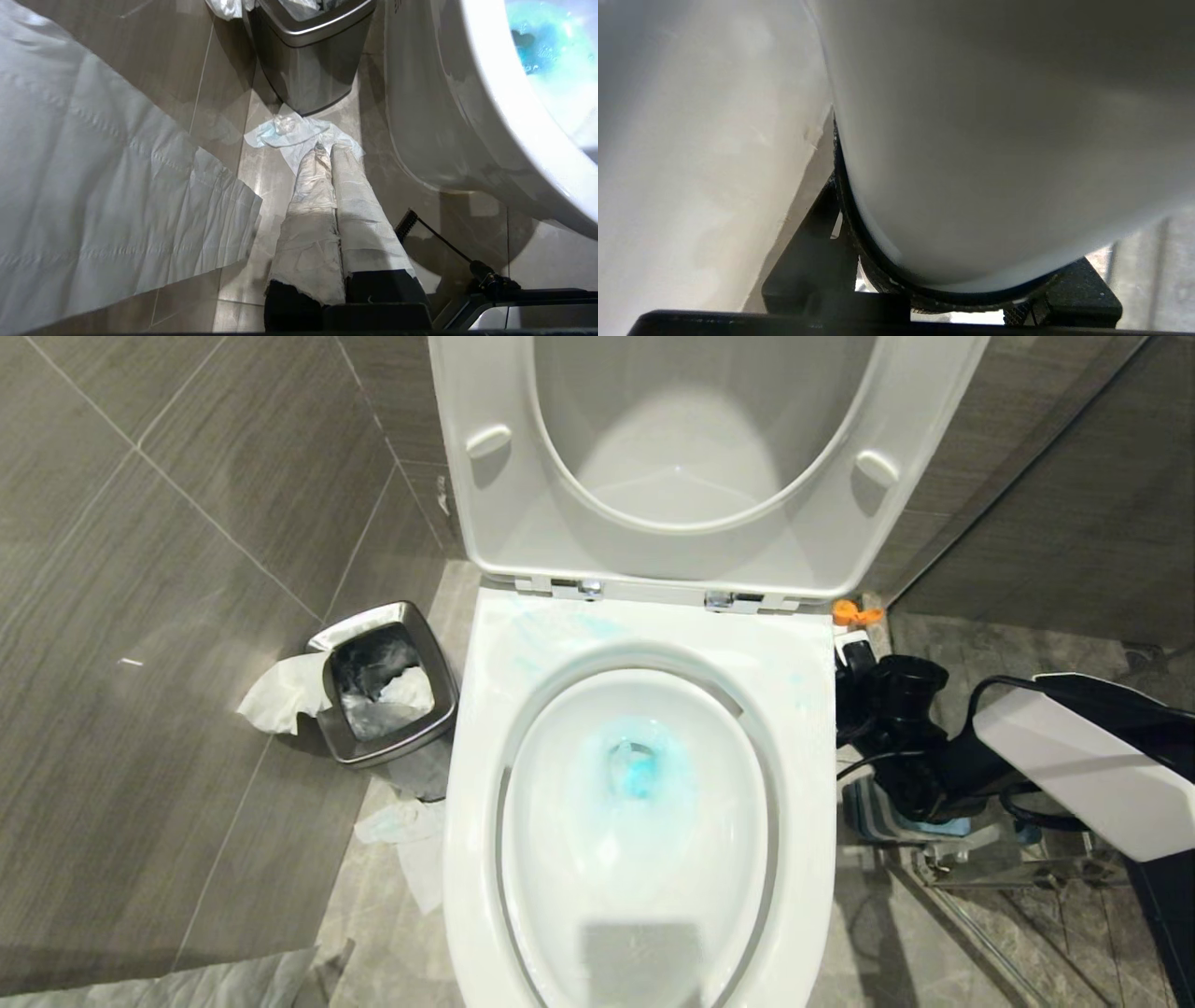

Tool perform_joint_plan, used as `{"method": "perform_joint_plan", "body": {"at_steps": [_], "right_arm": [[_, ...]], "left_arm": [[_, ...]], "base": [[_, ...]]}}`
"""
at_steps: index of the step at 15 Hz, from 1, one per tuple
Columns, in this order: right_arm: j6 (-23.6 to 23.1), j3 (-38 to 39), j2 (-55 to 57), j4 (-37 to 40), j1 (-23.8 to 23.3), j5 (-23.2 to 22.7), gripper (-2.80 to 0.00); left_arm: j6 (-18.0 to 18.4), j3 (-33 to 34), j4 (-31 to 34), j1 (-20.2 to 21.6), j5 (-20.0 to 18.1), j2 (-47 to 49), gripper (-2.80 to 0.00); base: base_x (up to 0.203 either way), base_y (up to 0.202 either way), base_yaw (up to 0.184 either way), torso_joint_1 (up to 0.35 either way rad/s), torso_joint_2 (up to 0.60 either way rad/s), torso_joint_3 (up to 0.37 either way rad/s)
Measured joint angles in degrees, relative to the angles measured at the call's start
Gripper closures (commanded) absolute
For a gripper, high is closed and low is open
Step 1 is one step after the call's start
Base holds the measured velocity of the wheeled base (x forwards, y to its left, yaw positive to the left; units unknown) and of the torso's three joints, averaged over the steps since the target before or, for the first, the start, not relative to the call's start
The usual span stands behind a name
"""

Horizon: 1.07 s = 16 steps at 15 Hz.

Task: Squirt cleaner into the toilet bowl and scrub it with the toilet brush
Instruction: Place the cleaning agent on the floor

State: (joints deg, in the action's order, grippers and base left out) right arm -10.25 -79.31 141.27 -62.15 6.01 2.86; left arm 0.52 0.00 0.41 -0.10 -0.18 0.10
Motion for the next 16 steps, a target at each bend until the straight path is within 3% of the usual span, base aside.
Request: {"method": "perform_joint_plan", "body": {"at_steps": [5, 16], "right_arm": [[-0.82, -2.07, 2.08, -5.63, -0.12, -0.04, 0.00], [-0.79, -9.02, 3.52, -5.81, -0.32, -0.04, 0.00]], "left_arm": [[0.35, 0.00, 0.13, 0.00, -0.04, 0.00, 0.00], [-0.30, 0.00, 0.10, 0.00, 0.02, 0.00, 0.00]], "base": [[0.000, 0.000, 0.000, 0.000, 0.00, -0.199], [0.000, 0.000, 0.000, 0.001, 0.00, -0.167]]}}
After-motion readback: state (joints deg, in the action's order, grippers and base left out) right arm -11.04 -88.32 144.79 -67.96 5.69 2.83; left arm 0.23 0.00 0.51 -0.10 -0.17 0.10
